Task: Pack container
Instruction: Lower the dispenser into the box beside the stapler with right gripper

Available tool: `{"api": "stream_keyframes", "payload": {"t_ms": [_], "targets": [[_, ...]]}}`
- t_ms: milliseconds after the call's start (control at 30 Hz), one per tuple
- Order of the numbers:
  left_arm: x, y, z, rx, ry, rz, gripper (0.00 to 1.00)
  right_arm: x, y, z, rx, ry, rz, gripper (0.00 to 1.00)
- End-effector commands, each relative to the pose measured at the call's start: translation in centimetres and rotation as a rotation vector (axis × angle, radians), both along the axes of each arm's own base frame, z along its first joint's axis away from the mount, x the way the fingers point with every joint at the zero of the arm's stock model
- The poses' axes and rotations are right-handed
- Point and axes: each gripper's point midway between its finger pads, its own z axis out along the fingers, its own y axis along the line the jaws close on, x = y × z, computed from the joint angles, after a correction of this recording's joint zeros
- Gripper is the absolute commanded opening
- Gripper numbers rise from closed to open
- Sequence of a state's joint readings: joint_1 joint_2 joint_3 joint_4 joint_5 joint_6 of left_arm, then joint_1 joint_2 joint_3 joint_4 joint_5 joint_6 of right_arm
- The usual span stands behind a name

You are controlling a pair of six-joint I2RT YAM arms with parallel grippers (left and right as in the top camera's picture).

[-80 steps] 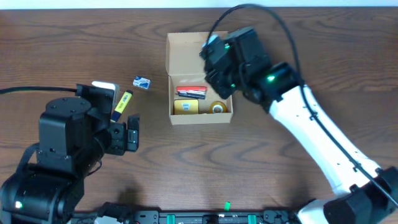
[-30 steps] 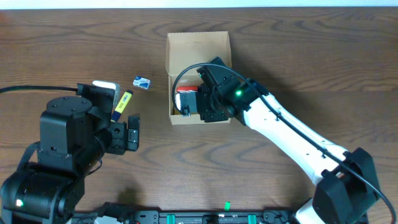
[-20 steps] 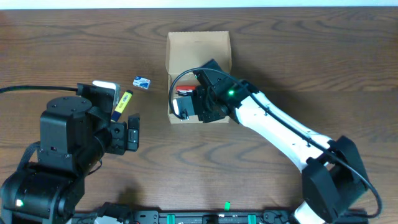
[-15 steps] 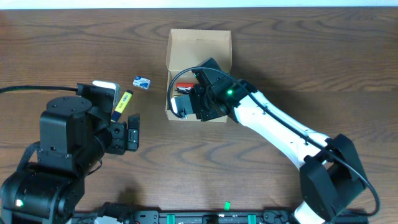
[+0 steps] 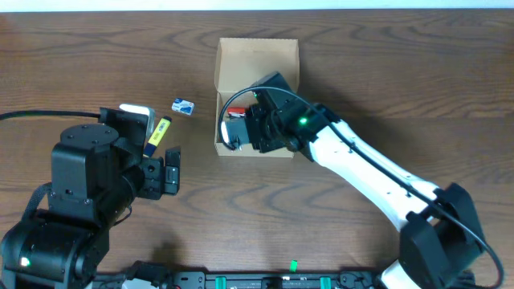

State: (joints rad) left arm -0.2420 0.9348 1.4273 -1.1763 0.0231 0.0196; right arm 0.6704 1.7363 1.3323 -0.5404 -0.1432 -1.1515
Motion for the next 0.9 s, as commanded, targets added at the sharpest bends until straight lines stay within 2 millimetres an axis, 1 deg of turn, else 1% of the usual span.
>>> {"api": "stream_keyframes", "payload": {"t_ms": [0, 67, 133, 300, 433, 533, 667, 867], "targets": [[0.1, 0.2, 0.5, 0.001, -0.017, 0.007, 0.95, 0.6, -0.2, 1.3, 0.043, -0.024, 0.002, 0.01], [0.1, 0.2, 0.5, 0.000, -0.018, 0.007, 0.95, 0.7, 0.0, 1.2, 0.069, -0.008, 0.016, 0.01], [0.1, 0.2, 0.5, 0.001, -0.019, 0.007, 0.95, 0.6, 0.2, 0.5, 0.079, 0.018, 0.025, 0.01], [0.1, 0.2, 0.5, 0.001, -0.019, 0.007, 0.95, 0.9, 0.4, -2.7, 0.046, 0.073, 0.025, 0.01], [0.1, 0.2, 0.5, 0.001, -0.018, 0.007, 0.95, 1.2, 0.7, -4.7, 0.029, 0.098, 0.024, 0.01], [0.1, 0.2, 0.5, 0.001, -0.018, 0.007, 0.95, 1.0, 0.7, -6.1, 0.015, 0.126, 0.022, 0.01], [0.1, 0.2, 0.5, 0.001, -0.018, 0.007, 0.95, 0.8, 0.2, -7.1, -0.006, 0.155, 0.016, 0.01], [0.1, 0.2, 0.5, 0.001, -0.018, 0.007, 0.95, -0.1, -0.4, -7.7, -0.036, 0.196, 0.015, 0.01]]}}
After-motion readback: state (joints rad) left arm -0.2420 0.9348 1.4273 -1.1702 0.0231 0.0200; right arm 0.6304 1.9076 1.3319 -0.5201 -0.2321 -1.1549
